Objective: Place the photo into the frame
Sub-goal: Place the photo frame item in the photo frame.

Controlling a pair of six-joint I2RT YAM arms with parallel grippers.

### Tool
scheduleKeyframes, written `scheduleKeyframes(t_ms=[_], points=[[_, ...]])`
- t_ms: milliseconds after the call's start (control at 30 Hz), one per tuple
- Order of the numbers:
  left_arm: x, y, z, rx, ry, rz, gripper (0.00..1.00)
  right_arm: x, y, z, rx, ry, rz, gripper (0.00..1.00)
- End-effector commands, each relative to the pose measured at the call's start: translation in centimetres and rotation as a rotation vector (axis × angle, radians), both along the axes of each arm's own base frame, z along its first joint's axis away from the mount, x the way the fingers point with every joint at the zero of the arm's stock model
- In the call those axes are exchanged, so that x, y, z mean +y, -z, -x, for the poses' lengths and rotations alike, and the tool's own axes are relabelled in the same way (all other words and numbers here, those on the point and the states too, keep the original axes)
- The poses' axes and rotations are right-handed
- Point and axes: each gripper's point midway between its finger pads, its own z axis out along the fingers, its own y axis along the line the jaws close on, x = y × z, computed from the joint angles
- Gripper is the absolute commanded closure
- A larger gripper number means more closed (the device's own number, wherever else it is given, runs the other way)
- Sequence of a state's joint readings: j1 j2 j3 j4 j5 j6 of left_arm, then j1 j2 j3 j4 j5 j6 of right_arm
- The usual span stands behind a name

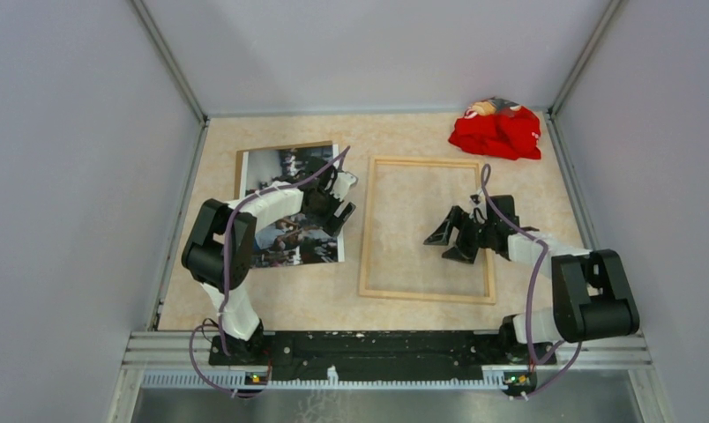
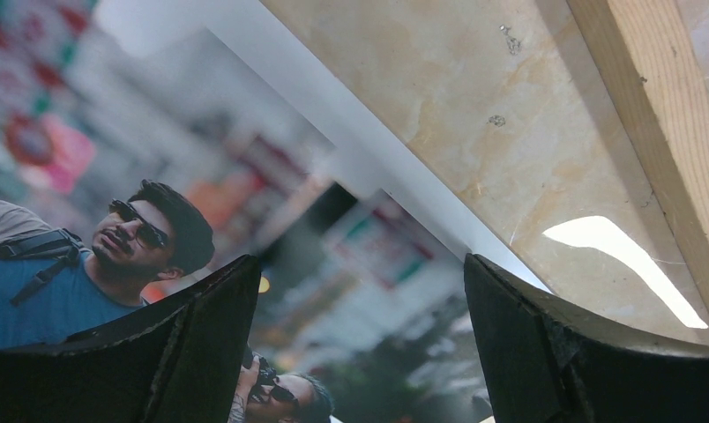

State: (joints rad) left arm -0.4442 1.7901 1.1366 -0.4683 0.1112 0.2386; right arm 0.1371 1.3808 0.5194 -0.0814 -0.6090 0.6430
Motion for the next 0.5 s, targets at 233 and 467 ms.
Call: scheduleKeyframes(t_ms=[233, 467], points=[[0.4, 2.4, 0.6, 0.032, 0.019, -0.037, 0.09, 1.5, -0.8, 0.0, -0.023, 0.032, -0.253, 0.22], [0.5, 2.2, 0.7, 0.024, 0.023, -0.038, 0.09, 2.4, -4.6, -0.6, -0.105, 0.032, -0.418, 0.2]])
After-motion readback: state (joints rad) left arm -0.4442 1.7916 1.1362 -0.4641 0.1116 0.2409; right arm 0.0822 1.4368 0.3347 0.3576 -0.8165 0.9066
